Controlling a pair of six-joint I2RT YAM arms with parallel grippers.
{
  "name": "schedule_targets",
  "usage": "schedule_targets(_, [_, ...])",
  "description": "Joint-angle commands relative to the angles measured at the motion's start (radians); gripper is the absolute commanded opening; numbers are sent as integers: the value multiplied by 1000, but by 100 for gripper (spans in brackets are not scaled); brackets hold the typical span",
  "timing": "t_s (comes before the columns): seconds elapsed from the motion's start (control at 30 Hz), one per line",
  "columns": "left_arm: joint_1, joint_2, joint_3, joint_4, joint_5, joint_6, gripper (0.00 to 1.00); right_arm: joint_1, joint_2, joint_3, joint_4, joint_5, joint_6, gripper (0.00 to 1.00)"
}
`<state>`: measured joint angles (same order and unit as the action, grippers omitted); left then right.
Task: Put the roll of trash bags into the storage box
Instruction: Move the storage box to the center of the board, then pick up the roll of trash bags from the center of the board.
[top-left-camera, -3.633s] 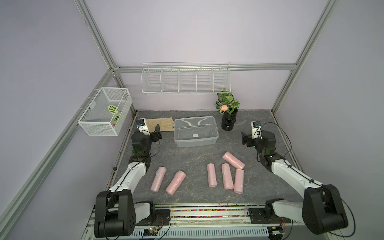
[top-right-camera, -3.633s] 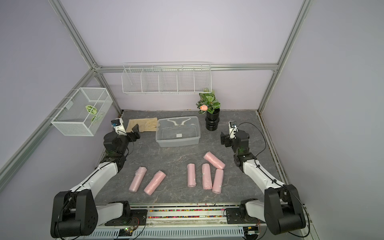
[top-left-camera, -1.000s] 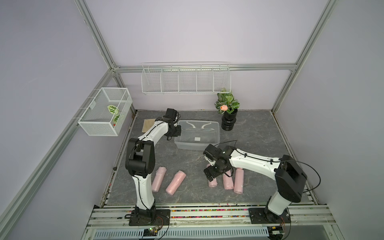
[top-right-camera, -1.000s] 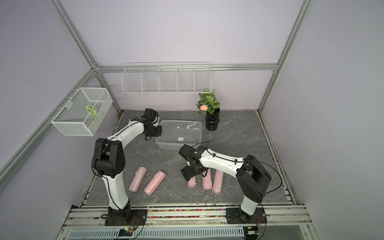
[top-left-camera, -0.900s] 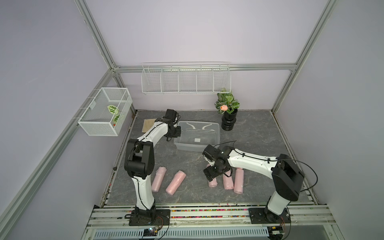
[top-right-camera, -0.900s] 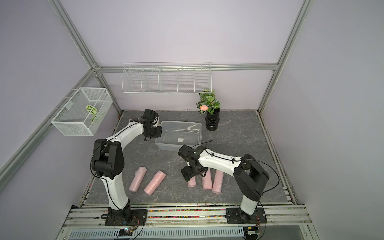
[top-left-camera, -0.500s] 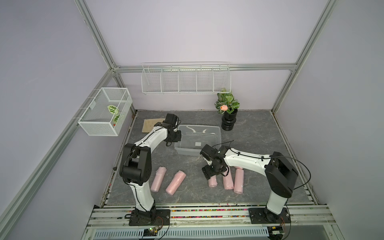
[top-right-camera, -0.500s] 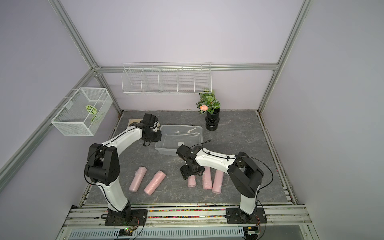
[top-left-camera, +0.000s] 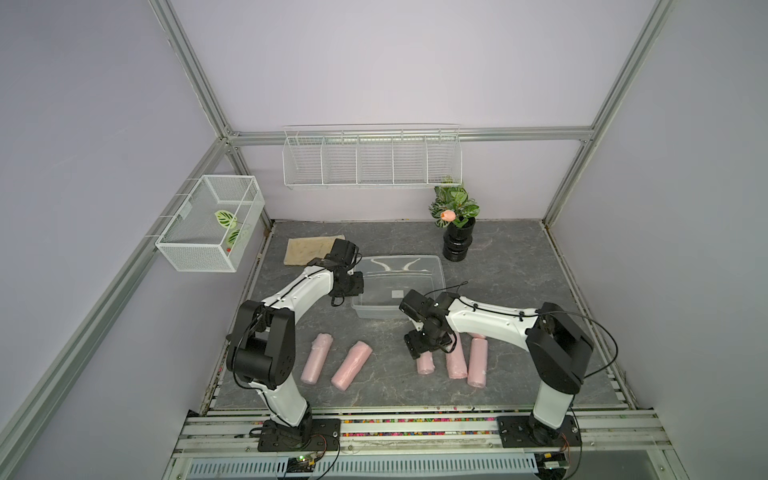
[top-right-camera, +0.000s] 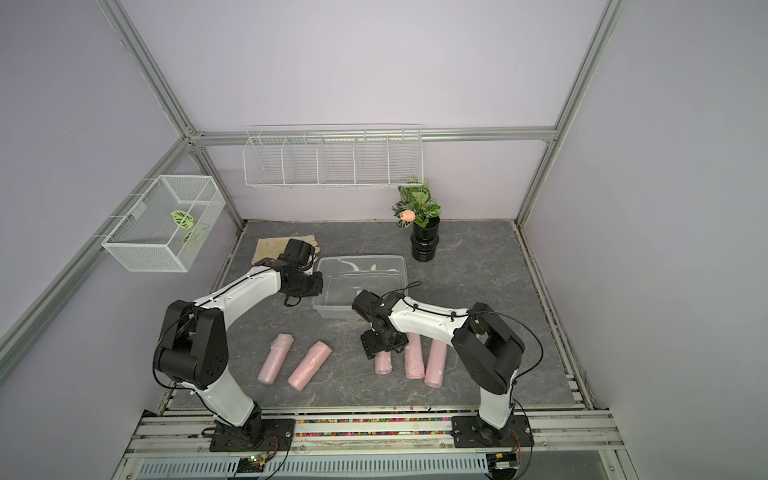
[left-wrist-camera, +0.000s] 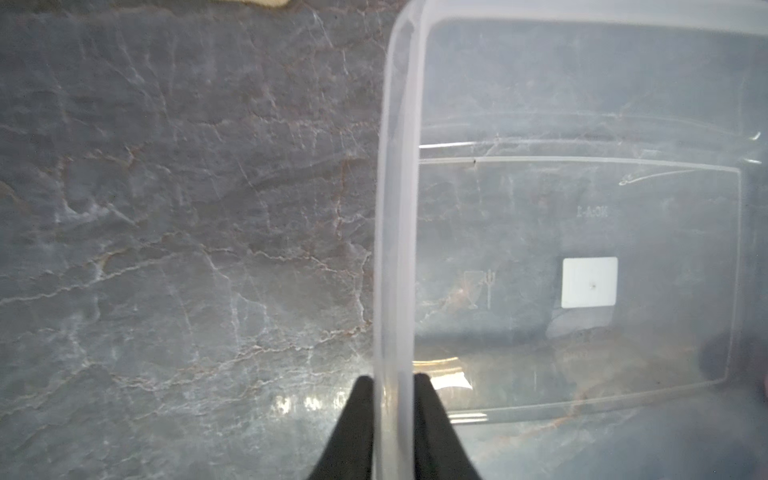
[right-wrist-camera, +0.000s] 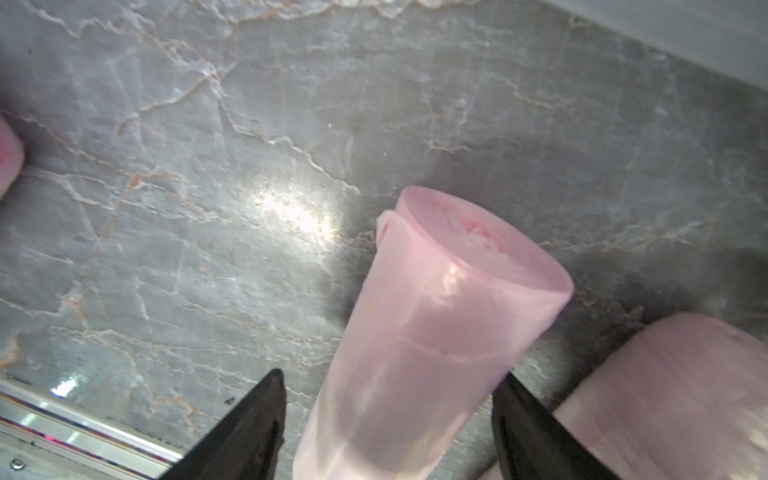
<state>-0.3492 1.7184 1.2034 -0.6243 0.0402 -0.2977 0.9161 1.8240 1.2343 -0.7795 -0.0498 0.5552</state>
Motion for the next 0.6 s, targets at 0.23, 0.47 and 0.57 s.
schedule_targets(0.23, [-7, -33, -11, -41, -15, -32, 39, 7, 23, 11, -15, -9, 20, 72])
schedule_targets(0.47, [-7, -110, 22, -55, -44, -34, 43, 7, 23, 7, -24, 1, 40, 65])
schedule_targets(0.57, [-7, -160, 7, -36, -54, -39, 45, 7, 33, 8, -27, 4, 50, 63])
